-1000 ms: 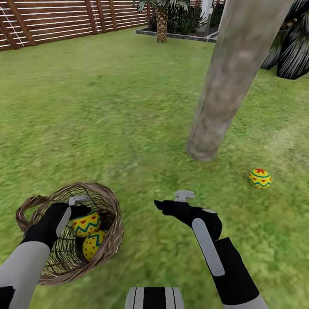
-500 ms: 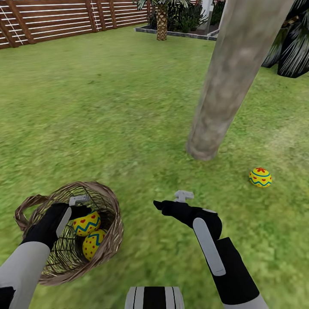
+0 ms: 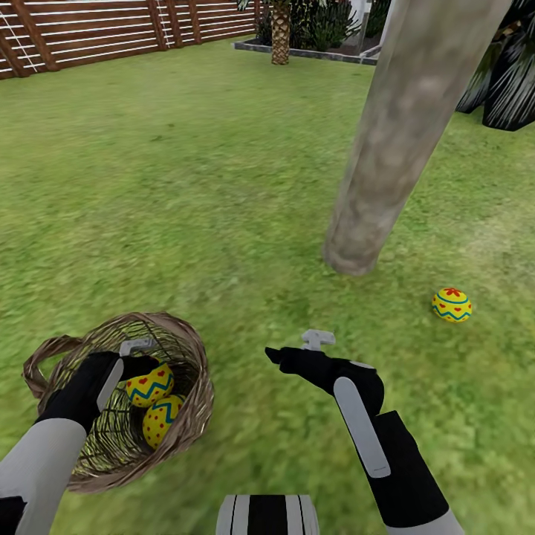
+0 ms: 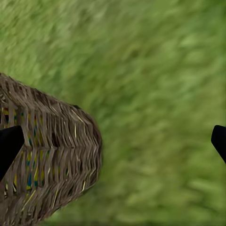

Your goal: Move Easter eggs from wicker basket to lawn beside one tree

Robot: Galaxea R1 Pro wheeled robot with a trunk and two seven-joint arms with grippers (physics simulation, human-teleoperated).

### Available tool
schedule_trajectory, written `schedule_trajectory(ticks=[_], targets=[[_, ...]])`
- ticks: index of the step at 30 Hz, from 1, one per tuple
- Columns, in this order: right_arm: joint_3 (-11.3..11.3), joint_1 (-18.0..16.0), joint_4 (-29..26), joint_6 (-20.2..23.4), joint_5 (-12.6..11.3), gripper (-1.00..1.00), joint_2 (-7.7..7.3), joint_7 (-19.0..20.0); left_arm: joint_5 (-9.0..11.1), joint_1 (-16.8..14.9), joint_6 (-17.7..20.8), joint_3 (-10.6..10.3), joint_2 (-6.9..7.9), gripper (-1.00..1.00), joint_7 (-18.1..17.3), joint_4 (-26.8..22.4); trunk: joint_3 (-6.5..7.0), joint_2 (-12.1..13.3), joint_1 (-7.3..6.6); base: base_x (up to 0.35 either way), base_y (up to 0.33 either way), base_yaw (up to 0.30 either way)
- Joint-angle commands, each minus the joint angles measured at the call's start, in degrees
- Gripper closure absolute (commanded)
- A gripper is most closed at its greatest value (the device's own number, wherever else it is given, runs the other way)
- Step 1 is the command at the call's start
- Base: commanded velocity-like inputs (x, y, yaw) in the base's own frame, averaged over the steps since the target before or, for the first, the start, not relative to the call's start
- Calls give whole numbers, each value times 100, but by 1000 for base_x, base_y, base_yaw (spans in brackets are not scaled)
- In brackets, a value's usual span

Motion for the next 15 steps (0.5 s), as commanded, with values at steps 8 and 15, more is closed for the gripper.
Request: schedule_trajectory(ticks=[8,15], targets=[[4,-3,-5,15,-60,-100,2,-60,42,-1,9,10,-4,-100,3,-8,-48,-4,4,0,0,0],[5,-3,-5,15,-60,-100,2,-59,42,-1,-6,10,-6,-100,3,-7,-48,-4,4,0,0,0]])
